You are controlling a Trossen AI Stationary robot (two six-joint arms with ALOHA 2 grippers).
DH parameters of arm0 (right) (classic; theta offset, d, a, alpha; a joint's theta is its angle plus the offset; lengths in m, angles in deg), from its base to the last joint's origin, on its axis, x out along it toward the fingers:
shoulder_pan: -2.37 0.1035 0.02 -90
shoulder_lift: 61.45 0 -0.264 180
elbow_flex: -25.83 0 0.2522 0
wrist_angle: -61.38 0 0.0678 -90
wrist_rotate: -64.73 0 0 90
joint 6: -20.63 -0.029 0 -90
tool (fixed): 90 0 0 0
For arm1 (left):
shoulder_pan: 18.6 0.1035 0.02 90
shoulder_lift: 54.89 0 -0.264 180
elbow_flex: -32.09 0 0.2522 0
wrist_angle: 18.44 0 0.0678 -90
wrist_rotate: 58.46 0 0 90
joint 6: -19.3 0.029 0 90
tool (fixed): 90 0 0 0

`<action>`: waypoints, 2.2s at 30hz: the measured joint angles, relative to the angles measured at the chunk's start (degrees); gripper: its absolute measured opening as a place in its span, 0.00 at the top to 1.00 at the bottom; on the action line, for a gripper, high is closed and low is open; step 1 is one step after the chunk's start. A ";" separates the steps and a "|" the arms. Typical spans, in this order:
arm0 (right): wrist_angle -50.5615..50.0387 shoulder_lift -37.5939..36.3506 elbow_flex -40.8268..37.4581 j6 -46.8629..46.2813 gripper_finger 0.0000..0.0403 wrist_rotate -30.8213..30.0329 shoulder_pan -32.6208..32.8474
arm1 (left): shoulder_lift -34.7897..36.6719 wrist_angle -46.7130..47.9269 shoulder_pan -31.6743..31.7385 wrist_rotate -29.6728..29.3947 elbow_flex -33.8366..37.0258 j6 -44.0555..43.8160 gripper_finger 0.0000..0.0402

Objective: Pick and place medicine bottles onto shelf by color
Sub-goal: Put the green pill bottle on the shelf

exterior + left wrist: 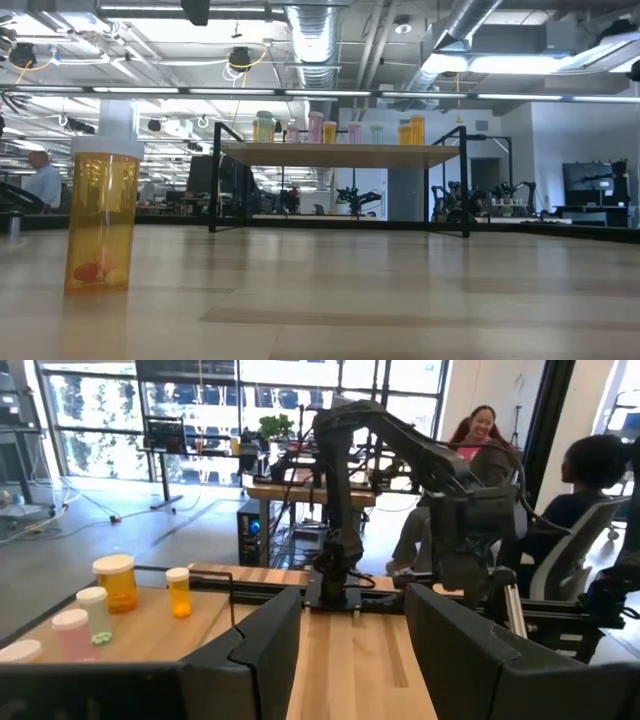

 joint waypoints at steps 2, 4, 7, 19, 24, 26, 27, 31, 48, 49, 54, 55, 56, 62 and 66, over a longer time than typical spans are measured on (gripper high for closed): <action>-0.24 1.15 0.00 -0.06 0.42 0.00 0.46 | 0.00 0.04 0.00 0.00 0.00 -0.04 0.58; -0.69 2.14 0.00 -0.04 0.42 0.00 0.58 | 0.00 0.05 0.00 0.02 0.00 -0.04 0.58; -1.07 3.70 0.00 -0.02 0.42 0.00 0.56 | 0.00 0.28 0.00 0.02 0.00 -0.04 0.58; -1.47 6.07 -0.02 0.41 0.42 0.26 0.51 | 0.00 1.21 0.00 -0.06 0.00 -0.50 0.58; -1.12 6.56 -0.02 0.20 0.42 0.20 0.49 | 0.00 1.22 0.02 -0.13 0.00 -0.68 0.58; -1.22 7.18 -0.02 0.16 0.44 0.21 0.63 | 0.00 1.22 0.02 -0.13 0.00 -0.68 0.58; -1.21 7.50 -0.01 0.16 0.45 0.21 0.85 | 0.00 1.20 0.02 -0.13 0.00 -0.68 0.58; -1.19 8.88 -0.04 0.42 0.49 0.43 0.99 | 0.00 1.29 0.02 -0.15 0.00 -0.66 0.58; -0.70 8.49 -0.02 2.05 0.67 1.22 0.00 | -0.02 2.15 0.02 -0.17 -0.02 -1.08 0.58; -0.40 8.43 0.00 2.43 0.67 1.25 -0.34 | -0.02 2.51 0.02 -0.17 -0.02 -1.17 0.58; -0.34 7.30 0.84 5.81 0.65 1.25 -2.98 | -0.02 2.67 0.02 -0.17 -0.02 -1.18 0.58; -0.66 7.29 1.48 6.97 0.65 1.25 -3.81 | -0.02 2.67 0.02 -0.21 -0.02 -1.18 0.58; -1.08 7.05 2.26 8.38 0.65 1.22 -4.60 | -0.02 2.63 0.02 -0.40 -0.02 -1.18 0.58; -4.27 6.61 9.85 21.34 0.66 0.49 -12.41 | -0.02 2.64 0.02 -0.74 -0.02 -1.61 0.58; -7.04 6.60 15.82 31.05 0.64 -0.04 -19.30 | -0.02 2.62 0.02 -0.74 -0.02 -1.66 0.58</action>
